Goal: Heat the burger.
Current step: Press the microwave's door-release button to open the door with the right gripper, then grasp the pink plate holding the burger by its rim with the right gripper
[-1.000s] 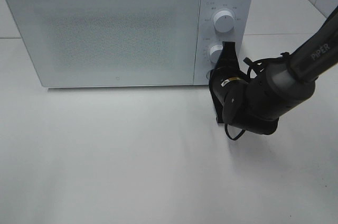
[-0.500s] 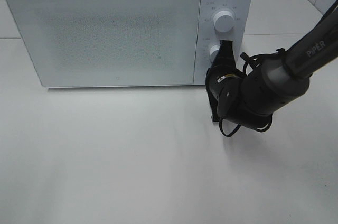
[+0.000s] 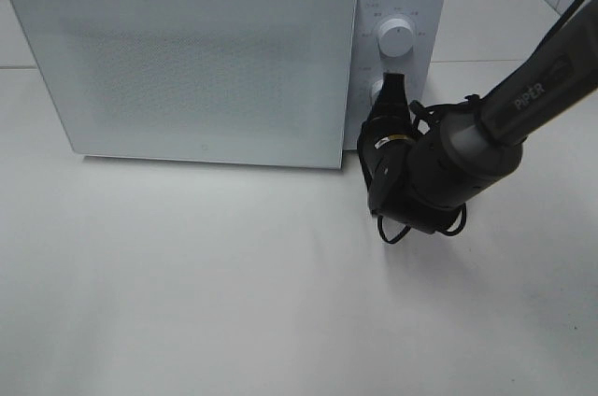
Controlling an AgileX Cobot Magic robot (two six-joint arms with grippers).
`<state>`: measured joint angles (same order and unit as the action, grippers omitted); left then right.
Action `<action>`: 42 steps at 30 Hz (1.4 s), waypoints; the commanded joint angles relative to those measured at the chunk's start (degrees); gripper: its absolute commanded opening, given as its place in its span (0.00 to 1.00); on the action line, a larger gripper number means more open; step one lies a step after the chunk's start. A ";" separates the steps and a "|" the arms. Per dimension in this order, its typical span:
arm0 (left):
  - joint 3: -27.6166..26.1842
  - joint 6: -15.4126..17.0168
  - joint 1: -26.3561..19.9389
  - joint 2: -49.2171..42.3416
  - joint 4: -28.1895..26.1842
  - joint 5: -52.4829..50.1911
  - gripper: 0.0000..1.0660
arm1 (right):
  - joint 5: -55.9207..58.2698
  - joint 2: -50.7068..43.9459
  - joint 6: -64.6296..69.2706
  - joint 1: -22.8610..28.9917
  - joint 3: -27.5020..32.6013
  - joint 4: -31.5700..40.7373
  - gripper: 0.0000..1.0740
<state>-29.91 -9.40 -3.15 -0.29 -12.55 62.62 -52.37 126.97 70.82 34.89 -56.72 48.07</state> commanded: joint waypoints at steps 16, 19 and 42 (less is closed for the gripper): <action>0.06 0.52 -0.11 -1.09 -0.29 -0.80 0.92 | -15.01 -2.29 -1.20 -2.58 -4.53 -7.73 0.00; 0.06 0.52 -0.11 -1.09 -0.29 -0.80 0.92 | -13.75 -3.15 -0.97 -2.58 -2.98 -7.68 0.00; 0.06 0.52 -0.11 -1.09 -0.34 -0.80 0.92 | 6.13 -10.83 -6.19 0.74 8.19 -7.68 0.00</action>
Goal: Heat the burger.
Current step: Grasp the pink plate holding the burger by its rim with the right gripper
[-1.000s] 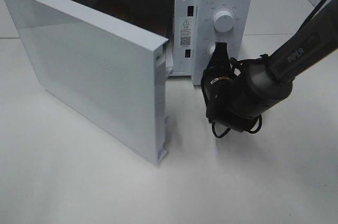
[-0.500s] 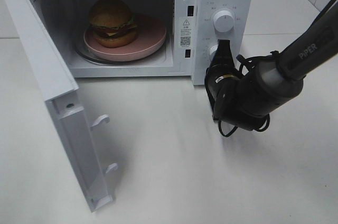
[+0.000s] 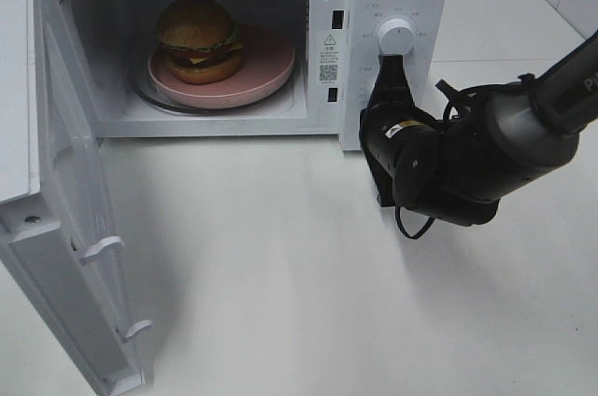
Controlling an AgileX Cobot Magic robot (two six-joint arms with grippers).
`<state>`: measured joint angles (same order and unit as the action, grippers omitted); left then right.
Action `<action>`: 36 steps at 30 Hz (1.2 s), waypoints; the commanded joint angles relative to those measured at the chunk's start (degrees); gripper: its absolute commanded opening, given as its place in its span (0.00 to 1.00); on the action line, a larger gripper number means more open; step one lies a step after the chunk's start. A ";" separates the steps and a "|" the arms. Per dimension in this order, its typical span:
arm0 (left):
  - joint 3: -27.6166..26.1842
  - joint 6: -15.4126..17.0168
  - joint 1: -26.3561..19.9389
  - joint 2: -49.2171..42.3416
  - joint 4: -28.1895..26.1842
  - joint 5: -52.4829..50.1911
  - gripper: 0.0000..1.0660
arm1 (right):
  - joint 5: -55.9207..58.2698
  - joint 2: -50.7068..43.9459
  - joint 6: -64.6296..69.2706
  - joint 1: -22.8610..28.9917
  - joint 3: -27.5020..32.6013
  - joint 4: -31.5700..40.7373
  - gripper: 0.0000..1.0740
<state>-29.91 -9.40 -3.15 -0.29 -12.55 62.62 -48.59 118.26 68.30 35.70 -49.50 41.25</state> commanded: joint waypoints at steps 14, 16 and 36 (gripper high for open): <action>0.06 0.52 -0.11 -1.09 -0.34 -0.80 0.92 | 17.07 -12.78 -32.49 -0.23 6.88 -0.63 0.00; 0.06 0.52 -0.11 -1.09 -0.34 -0.80 0.92 | 19.25 -14.21 -38.10 -0.23 6.88 -0.63 0.00; 0.06 0.52 -0.11 -1.09 -0.34 -0.80 0.92 | 60.45 -22.40 -73.22 -6.19 -2.12 -17.53 0.04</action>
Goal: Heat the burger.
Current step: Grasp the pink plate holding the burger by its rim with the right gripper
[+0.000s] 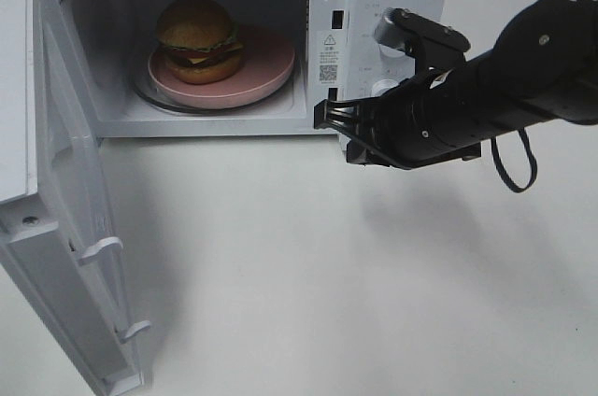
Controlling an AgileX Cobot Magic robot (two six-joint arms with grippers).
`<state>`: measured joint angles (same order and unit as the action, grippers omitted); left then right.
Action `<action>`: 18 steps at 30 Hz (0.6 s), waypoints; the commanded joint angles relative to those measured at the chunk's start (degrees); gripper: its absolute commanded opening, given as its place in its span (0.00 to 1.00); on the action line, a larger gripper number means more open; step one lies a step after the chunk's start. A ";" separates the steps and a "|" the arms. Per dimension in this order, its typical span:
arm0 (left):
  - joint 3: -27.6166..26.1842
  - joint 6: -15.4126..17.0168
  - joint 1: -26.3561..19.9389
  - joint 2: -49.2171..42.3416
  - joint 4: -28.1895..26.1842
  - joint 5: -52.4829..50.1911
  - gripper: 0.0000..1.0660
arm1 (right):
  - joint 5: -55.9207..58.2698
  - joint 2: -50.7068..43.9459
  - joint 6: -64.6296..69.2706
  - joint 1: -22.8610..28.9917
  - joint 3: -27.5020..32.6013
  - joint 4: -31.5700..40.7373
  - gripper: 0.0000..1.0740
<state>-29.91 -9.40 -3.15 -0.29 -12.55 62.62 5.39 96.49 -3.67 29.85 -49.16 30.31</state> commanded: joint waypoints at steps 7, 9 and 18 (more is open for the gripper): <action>0.06 0.52 -0.11 -1.09 -0.34 -0.80 0.92 | 23.26 -0.63 -3.90 -0.29 -10.77 -18.51 0.05; 0.06 0.52 -0.11 -1.09 -0.34 -0.80 0.92 | 26.76 -0.63 -5.84 -0.29 -12.89 -21.83 0.06; 0.06 0.52 -0.11 -1.09 -0.34 -0.80 0.92 | 38.27 -0.63 -28.82 -0.29 -18.79 -26.99 0.07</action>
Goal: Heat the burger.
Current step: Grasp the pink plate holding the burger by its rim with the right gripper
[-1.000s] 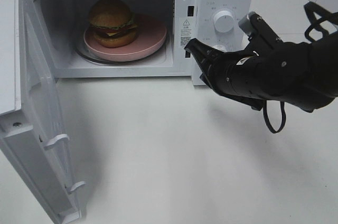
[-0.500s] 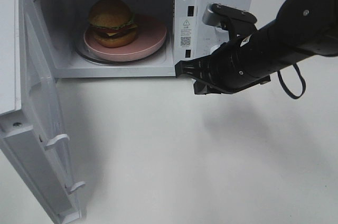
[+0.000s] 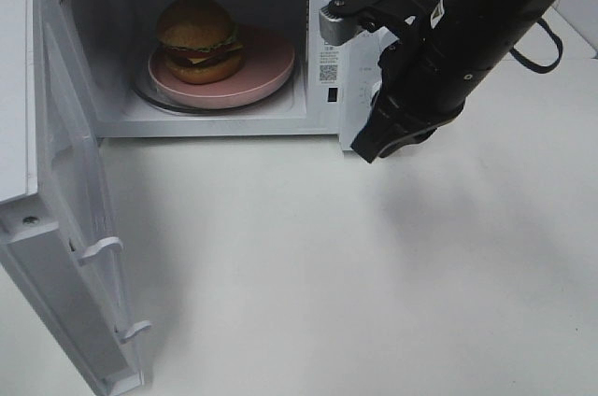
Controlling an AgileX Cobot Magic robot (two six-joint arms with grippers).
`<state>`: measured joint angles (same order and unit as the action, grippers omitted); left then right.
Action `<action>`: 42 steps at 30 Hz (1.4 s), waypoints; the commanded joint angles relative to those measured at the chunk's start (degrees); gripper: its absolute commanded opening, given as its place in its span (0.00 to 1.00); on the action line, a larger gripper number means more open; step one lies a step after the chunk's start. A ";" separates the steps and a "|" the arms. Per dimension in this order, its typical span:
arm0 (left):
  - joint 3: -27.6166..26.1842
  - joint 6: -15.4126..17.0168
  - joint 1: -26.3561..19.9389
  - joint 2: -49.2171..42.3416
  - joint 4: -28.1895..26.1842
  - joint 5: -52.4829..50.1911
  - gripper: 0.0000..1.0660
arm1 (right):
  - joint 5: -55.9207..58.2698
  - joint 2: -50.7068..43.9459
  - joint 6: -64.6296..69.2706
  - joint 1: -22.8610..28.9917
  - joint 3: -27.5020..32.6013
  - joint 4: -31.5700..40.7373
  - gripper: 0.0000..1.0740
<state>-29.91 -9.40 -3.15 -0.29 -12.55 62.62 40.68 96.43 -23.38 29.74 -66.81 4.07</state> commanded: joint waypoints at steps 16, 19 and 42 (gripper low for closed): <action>0.06 0.52 -0.11 -1.09 -0.34 -0.80 0.92 | 1.95 -0.57 -45.66 -0.11 -1.83 -6.88 0.15; 0.06 0.52 -0.11 -1.09 -0.34 -0.80 0.92 | -1.20 -0.57 -47.78 -0.11 -1.83 -9.22 0.28; 0.06 0.52 -0.11 -1.09 -0.34 -0.80 0.92 | -13.29 1.20 -35.64 4.41 -1.95 -16.33 0.87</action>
<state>-29.91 -9.40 -3.15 -0.29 -12.55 62.62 28.07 97.46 -59.76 34.03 -68.35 -11.57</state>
